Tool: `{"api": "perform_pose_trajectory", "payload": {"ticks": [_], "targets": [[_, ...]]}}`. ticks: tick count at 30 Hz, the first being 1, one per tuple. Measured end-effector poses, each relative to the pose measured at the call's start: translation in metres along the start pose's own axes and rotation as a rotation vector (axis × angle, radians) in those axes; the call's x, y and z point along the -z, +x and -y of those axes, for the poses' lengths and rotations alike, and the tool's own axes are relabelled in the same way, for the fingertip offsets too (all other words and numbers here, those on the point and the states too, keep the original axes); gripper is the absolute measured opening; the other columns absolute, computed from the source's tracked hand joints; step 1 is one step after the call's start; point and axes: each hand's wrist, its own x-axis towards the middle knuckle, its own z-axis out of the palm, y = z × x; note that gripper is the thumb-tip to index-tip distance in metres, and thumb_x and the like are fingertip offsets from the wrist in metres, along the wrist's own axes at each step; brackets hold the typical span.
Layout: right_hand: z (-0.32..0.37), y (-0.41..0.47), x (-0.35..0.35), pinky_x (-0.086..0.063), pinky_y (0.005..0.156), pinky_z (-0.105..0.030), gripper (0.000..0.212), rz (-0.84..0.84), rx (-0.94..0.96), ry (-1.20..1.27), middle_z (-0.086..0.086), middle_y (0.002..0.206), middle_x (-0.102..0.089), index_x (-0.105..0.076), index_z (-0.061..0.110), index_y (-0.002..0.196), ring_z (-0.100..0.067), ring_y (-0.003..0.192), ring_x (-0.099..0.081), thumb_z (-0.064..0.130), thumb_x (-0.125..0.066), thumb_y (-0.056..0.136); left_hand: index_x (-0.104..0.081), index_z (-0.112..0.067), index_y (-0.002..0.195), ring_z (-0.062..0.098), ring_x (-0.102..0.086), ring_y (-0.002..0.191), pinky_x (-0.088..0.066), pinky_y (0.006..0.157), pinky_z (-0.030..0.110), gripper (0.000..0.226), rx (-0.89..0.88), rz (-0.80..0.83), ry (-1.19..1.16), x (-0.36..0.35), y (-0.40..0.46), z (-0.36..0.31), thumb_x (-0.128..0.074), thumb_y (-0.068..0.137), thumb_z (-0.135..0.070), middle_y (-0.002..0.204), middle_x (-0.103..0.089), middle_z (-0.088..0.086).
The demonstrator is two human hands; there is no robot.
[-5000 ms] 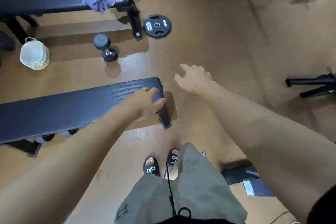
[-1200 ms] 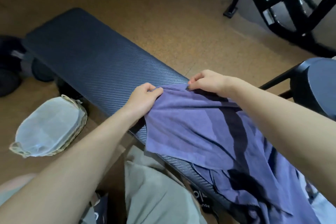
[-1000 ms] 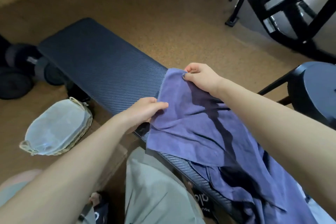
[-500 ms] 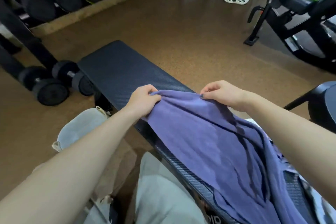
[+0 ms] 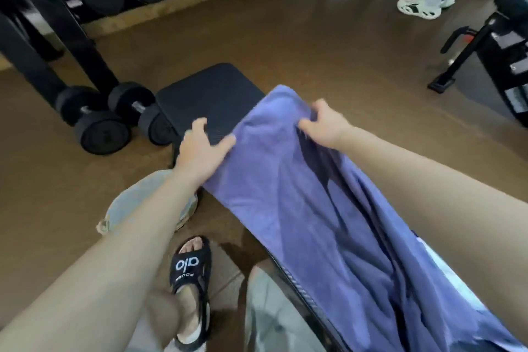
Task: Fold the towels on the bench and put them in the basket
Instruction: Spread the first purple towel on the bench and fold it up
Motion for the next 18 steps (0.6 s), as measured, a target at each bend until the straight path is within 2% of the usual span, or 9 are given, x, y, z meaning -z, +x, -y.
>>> {"api": "perform_pose_trajectory", "payload": {"ticks": [1, 3, 4, 6, 8, 10, 13, 15, 18], "targets": [[-0.009, 0.0, -0.013, -0.037, 0.079, -0.031, 0.057, 0.104, -0.066, -0.09, -0.014, 0.126, -0.059, -0.044, 0.005, 0.132, -0.032, 0.115, -0.058, 0.041, -0.063, 0.092, -0.021, -0.024, 0.156, 0.034, -0.037, 0.138, -0.034, 0.113, 0.048, 0.094, 0.077, 0.049, 0.05, -0.011, -0.002, 0.017, -0.07, 0.083, -0.059, 0.149, -0.038, 0.013], [-0.031, -0.005, -0.031, -0.037, 0.077, -0.032, 0.059, 0.168, -0.094, -0.176, -0.017, 0.125, -0.06, -0.046, 0.003, 0.128, -0.035, 0.116, -0.058, 0.039, -0.07, 0.087, -0.004, -0.02, 0.16, 0.036, -0.021, 0.148, -0.025, 0.119, 0.046, 0.111, 0.177, 0.147, 0.035, -0.032, -0.014, 0.039, -0.075, 0.082, -0.057, 0.16, -0.02, 0.019], [-0.041, -0.008, -0.034, -0.037, 0.076, -0.031, 0.054, 0.144, -0.079, -0.154, -0.015, 0.119, -0.061, -0.048, 0.005, 0.125, -0.034, 0.113, -0.059, 0.035, -0.071, 0.086, 0.0, -0.016, 0.159, 0.035, -0.024, 0.148, -0.028, 0.116, 0.042, 0.114, 0.206, 0.18, -0.006, -0.039, -0.016, 0.044, -0.076, 0.083, -0.053, 0.161, -0.02, 0.02], [-0.054, -0.013, -0.035, -0.037, 0.076, -0.031, 0.043, 0.082, -0.058, -0.077, -0.007, 0.107, -0.059, -0.051, 0.01, 0.12, -0.029, 0.104, -0.058, 0.029, -0.071, 0.086, 0.002, -0.01, 0.156, 0.036, -0.044, 0.136, -0.042, 0.105, 0.038, 0.113, 0.23, 0.191, -0.06, -0.043, -0.011, 0.048, -0.076, 0.084, -0.047, 0.156, -0.03, 0.013], [-0.059, -0.017, -0.035, -0.035, 0.073, -0.029, 0.028, 0.042, -0.03, -0.039, -0.001, 0.096, -0.058, -0.055, 0.013, 0.108, -0.025, 0.094, -0.054, 0.027, -0.07, 0.088, -0.004, -0.009, 0.151, 0.034, -0.06, 0.115, -0.054, 0.094, 0.045, 0.106, 0.234, 0.192, -0.099, -0.039, -0.006, 0.048, -0.076, 0.083, -0.047, 0.146, -0.035, 0.001], [-0.057, -0.019, -0.036, -0.032, 0.068, -0.029, 0.015, 0.029, 0.011, -0.029, 0.0, 0.088, -0.06, -0.06, 0.013, 0.096, -0.023, 0.086, -0.053, 0.022, -0.069, 0.088, -0.017, -0.004, 0.145, 0.028, -0.062, 0.102, -0.057, 0.08, 0.042, 0.091, 0.234, 0.212, -0.064, -0.033, -0.001, 0.05, -0.075, 0.086, -0.04, 0.133, -0.043, 0.002], [-0.042, -0.021, -0.032, -0.035, 0.062, -0.032, 0.011, 0.055, 0.092, 0.041, -0.002, 0.079, -0.06, -0.064, 0.006, 0.087, -0.019, 0.075, -0.051, 0.016, -0.064, 0.089, -0.05, -0.002, 0.112, 0.026, -0.057, 0.083, -0.047, 0.063, 0.035, 0.039, 0.203, 0.16, -0.061, -0.026, 0.0, 0.045, -0.07, 0.084, -0.018, 0.103, -0.06, 0.012], [-0.024, -0.016, -0.02, -0.037, 0.063, -0.03, 0.01, 0.069, 0.161, 0.1, -0.001, 0.071, -0.056, -0.062, 0.006, 0.082, -0.014, 0.068, -0.047, 0.013, -0.06, 0.088, -0.056, -0.006, 0.093, 0.024, -0.054, 0.074, -0.044, 0.061, 0.037, 0.021, 0.159, 0.12, -0.213, -0.015, 0.004, 0.034, -0.069, 0.078, -0.014, 0.086, -0.058, 0.009], [0.017, 0.004, 0.007, -0.044, 0.067, -0.026, 0.012, 0.024, 0.255, 0.227, -0.002, 0.079, -0.066, -0.072, 0.012, 0.088, -0.008, 0.071, -0.054, 0.008, -0.061, 0.087, -0.063, -0.014, 0.089, 0.022, -0.062, 0.083, -0.048, 0.072, 0.038, 0.02, 0.076, 0.01, -0.604, 0.01, 0.017, 0.015, -0.072, 0.073, -0.021, 0.088, -0.065, 0.007]]}}
